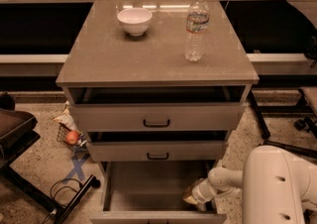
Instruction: Open bottom drawer
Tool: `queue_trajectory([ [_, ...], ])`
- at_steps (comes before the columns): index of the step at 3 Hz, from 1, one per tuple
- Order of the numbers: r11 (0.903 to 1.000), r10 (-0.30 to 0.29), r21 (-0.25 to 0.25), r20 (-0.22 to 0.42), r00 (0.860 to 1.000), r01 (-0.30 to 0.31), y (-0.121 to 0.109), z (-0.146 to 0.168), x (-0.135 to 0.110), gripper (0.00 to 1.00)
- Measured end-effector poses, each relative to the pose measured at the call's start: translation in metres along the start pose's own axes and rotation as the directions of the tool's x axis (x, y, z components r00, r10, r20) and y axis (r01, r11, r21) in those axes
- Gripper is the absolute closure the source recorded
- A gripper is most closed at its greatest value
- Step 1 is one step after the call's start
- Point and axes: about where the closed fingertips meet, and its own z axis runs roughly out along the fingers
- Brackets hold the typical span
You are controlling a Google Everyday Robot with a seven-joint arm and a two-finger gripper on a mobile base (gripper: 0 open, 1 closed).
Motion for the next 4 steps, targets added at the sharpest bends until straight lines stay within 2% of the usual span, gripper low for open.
queue_trajectory([
  [2, 0.9959, 0.017, -0.088, -0.024, 1.000, -0.019, 0.047, 0.019, 0.012, 1.00],
  [3, 0.9944, 0.010, -0.104, -0.031, 0.999, -0.013, 0.057, 0.021, 0.013, 1.00],
  [4, 0.9944, 0.010, -0.104, -0.031, 0.999, -0.013, 0.057, 0.020, 0.012, 0.82],
])
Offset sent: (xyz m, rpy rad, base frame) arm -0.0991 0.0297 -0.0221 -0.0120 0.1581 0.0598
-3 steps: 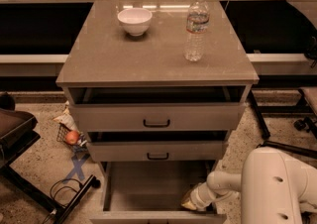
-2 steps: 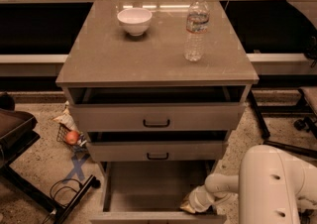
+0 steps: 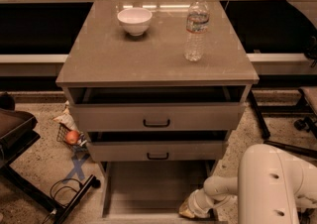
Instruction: Open bottom drawer
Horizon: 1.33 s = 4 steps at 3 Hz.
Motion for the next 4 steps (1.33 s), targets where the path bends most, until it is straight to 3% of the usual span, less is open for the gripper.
queue_trajectory([
  [3, 1.0000, 0.000, -0.010, 0.000, 1.000, 0.000, 0.0046, 0.0043, -0.0001, 0.13],
  [4, 0.9999, 0.000, -0.013, 0.001, 1.000, 0.000, 0.0061, 0.0058, -0.0001, 0.00],
])
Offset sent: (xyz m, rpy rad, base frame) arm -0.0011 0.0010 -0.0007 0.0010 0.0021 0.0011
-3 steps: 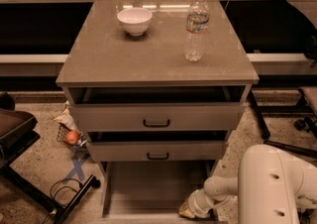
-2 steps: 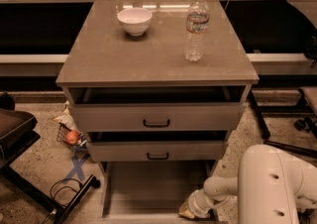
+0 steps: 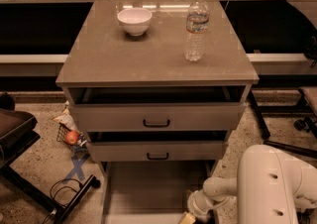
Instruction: Open bottom drawer
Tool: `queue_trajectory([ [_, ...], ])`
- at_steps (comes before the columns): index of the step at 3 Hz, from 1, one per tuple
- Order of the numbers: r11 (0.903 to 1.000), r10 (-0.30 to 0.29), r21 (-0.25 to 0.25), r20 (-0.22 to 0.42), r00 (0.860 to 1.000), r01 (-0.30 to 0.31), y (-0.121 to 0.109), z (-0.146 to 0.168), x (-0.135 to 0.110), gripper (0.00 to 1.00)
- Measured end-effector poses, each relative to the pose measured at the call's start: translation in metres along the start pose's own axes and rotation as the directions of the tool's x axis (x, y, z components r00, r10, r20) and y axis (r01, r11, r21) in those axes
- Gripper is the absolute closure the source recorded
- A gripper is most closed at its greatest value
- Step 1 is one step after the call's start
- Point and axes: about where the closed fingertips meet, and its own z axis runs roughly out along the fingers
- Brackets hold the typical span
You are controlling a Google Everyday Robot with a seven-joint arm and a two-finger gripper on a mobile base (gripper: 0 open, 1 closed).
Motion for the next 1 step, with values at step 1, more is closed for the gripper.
queue_trajectory([
  [1, 1.0000, 0.000, 0.000, 0.000, 1.000, 0.000, 0.0001, 0.0001, 0.0000, 0.00],
])
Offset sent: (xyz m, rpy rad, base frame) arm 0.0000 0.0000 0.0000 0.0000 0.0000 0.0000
